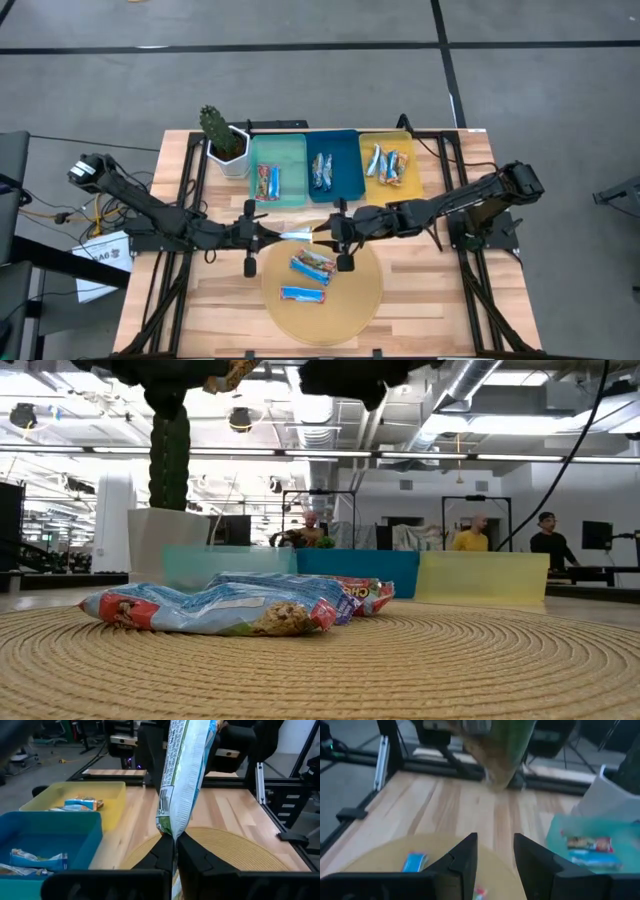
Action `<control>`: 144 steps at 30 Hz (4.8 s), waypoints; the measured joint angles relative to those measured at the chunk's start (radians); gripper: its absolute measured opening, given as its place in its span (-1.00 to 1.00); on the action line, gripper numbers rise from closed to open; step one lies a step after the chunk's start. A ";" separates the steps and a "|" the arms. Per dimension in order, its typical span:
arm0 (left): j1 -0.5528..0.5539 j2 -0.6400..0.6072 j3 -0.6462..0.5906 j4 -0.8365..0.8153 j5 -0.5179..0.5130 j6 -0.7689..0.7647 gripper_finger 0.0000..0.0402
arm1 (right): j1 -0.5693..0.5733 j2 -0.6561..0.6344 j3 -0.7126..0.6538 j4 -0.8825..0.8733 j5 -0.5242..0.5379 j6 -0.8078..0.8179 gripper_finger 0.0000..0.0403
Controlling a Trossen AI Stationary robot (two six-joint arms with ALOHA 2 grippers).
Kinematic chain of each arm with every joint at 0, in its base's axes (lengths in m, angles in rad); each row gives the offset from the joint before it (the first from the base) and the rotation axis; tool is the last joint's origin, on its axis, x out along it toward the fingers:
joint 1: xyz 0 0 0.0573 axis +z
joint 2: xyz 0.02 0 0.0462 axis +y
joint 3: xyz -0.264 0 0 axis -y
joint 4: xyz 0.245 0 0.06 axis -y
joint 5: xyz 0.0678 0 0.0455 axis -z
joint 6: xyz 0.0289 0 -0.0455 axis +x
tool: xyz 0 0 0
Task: Pick and place Granola Bars by type
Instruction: Put the yellow granola bar into the yellow bin
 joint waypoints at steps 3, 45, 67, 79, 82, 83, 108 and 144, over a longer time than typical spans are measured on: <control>0.005 0.000 0.000 0.011 0.006 0.004 -1.00 | -0.008 0.001 0.000 0.052 -0.002 -0.007 -0.38; 0.129 0.012 0.000 0.054 0.130 0.037 -1.00 | -0.045 0.018 0.000 0.311 -0.033 -0.077 -0.64; 0.135 0.012 0.000 0.008 0.121 0.011 0.00 | -0.054 0.018 0.000 0.279 -0.023 -0.074 -0.67; 0.136 0.012 0.000 -0.046 0.091 -0.015 0.19 | -0.108 0.018 0.000 0.168 0.258 -0.074 -0.67; 0.136 0.012 0.000 -0.061 0.074 -0.028 0.19 | -0.122 0.018 0.000 0.144 0.376 -0.073 -0.67; 0.136 0.012 0.000 -0.068 0.068 -0.033 0.19 | -0.128 0.018 0.000 0.134 0.421 -0.073 -0.67; 0.136 0.012 0.000 -0.129 0.019 -0.077 0.18 | -0.236 0.018 0.001 -0.036 1.043 -0.073 -0.67; 0.136 0.012 0.000 -0.134 -0.007 -0.098 0.18 | -0.597 -0.156 0.000 -0.924 0.659 0.559 -0.67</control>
